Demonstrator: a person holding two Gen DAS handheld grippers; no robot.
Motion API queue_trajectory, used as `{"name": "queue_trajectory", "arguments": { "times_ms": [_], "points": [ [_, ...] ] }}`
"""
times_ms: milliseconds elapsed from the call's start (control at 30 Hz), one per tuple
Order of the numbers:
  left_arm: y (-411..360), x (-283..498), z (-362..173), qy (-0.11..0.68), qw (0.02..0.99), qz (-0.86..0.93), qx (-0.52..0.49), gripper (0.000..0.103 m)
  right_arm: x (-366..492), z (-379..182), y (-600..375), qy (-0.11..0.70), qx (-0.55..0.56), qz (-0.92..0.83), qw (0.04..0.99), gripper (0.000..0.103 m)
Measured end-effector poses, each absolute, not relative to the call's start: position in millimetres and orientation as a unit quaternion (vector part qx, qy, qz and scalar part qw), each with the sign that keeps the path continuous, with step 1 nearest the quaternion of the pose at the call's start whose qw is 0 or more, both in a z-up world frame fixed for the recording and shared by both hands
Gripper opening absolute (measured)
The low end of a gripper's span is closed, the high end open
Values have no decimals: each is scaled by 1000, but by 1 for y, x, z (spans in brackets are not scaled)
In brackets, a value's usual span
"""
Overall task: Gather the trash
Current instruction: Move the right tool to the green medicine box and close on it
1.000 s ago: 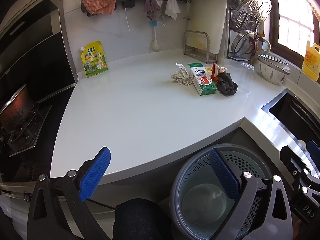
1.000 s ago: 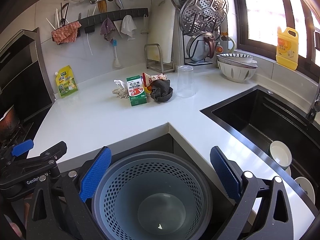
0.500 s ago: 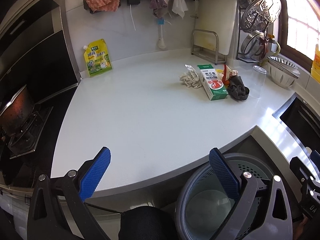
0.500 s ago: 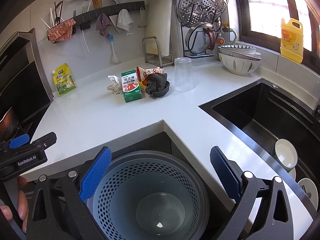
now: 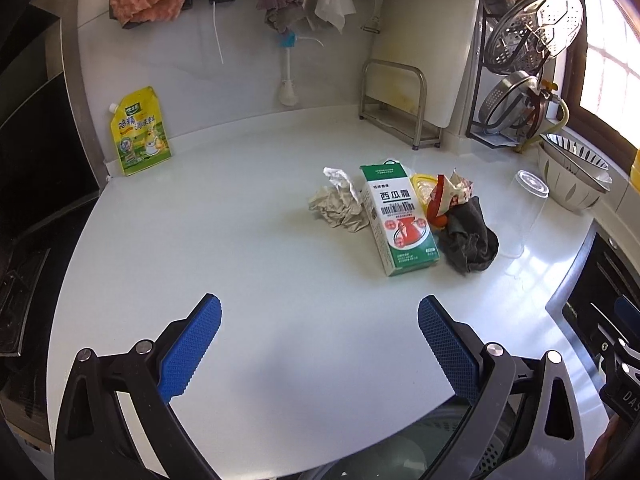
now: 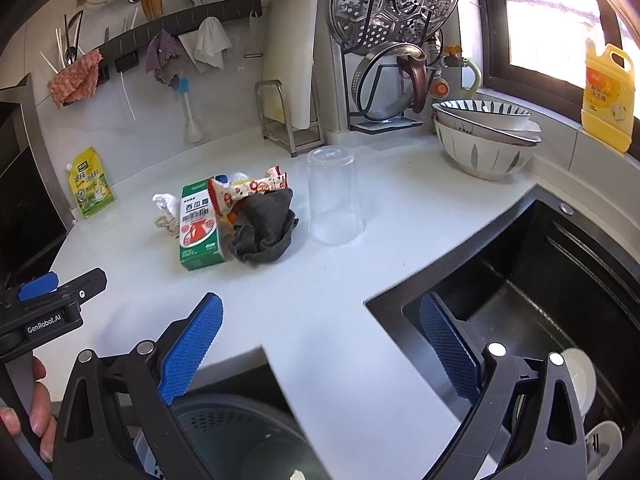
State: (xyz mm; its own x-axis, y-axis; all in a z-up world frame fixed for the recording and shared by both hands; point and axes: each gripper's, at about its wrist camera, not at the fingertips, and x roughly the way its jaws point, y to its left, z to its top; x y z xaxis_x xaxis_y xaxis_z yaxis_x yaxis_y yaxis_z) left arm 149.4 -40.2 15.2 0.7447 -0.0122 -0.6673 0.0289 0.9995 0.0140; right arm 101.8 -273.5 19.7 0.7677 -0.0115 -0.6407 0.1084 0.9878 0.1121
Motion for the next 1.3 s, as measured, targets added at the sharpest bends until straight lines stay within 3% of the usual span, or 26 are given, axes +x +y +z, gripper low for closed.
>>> {"name": "queue_trajectory", "arguments": {
  "times_ms": [433, 833, 867, 933, 967, 1000, 1300],
  "points": [
    [-67, 214, -4, 363, 932, -7, -3, 97, 215, -2, -305, 353, 65, -38, 932, 95],
    [-80, 228, -17, 369, 929, -7, -7, 97, 255, -14, -306, 364, 43, -38, 930, 94],
    [-82, 228, -17, 368, 930, -9, -8, 97, 256, -14, -306, 363, 45, -36, 930, 92],
    [-85, 228, -16, 364, 931, -9, -6, 97, 257, -16, -307, 370, 49, -31, 927, 76],
    [-87, 227, -15, 361, 932, -9, -4, 97, 259, -18, -307, 378, 50, -28, 924, 60],
    [-90, 226, -15, 360, 933, -10, -3, 97, 259, -19, -307, 382, 50, -29, 923, 54],
    [-101, 226, -19, 364, 931, -14, 4, 97, 244, -16, -319, 363, 80, -25, 928, 52]
  ]
}}
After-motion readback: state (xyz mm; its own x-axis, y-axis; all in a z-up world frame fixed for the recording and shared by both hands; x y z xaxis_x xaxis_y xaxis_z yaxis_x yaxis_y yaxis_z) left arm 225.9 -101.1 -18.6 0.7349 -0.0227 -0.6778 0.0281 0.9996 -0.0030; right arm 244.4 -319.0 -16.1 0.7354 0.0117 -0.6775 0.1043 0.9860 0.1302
